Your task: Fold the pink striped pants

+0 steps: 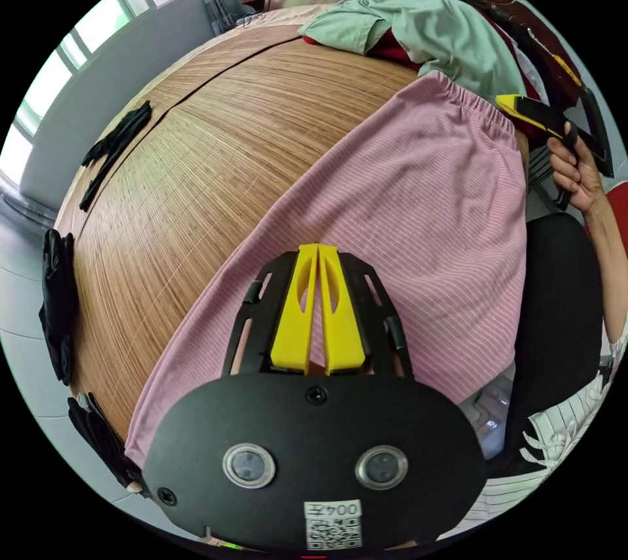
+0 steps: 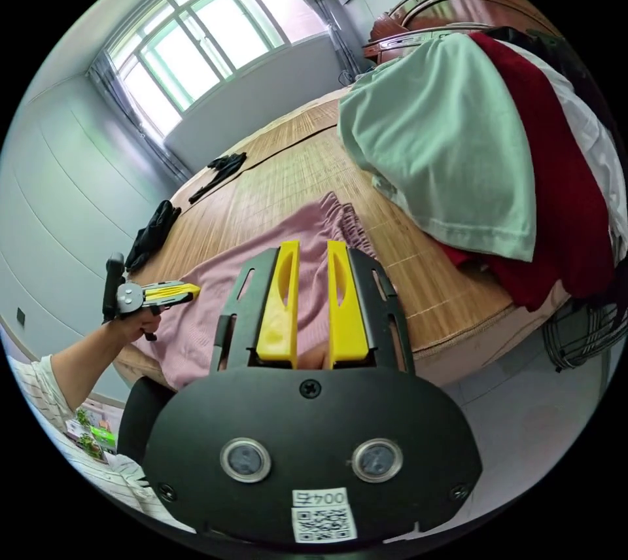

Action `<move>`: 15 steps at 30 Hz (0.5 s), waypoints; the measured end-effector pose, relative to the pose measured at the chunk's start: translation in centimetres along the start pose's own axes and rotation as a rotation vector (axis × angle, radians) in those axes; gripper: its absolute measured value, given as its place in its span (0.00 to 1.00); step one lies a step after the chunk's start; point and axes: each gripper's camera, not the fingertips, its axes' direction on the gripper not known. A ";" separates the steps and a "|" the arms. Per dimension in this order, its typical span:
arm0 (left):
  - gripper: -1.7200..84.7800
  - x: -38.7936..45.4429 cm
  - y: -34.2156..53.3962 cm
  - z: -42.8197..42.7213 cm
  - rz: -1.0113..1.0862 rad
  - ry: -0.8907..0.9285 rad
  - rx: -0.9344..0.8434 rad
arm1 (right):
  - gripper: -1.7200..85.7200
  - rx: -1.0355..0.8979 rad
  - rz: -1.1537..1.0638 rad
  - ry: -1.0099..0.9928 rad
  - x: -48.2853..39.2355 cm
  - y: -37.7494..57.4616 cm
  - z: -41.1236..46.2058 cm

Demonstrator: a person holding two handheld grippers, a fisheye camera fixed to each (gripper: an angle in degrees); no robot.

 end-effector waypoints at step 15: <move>0.02 3.8 -1.3 0.8 0.099 -0.164 -0.102 | 0.06 0.089 -0.630 0.622 -11.2 2.1 5.5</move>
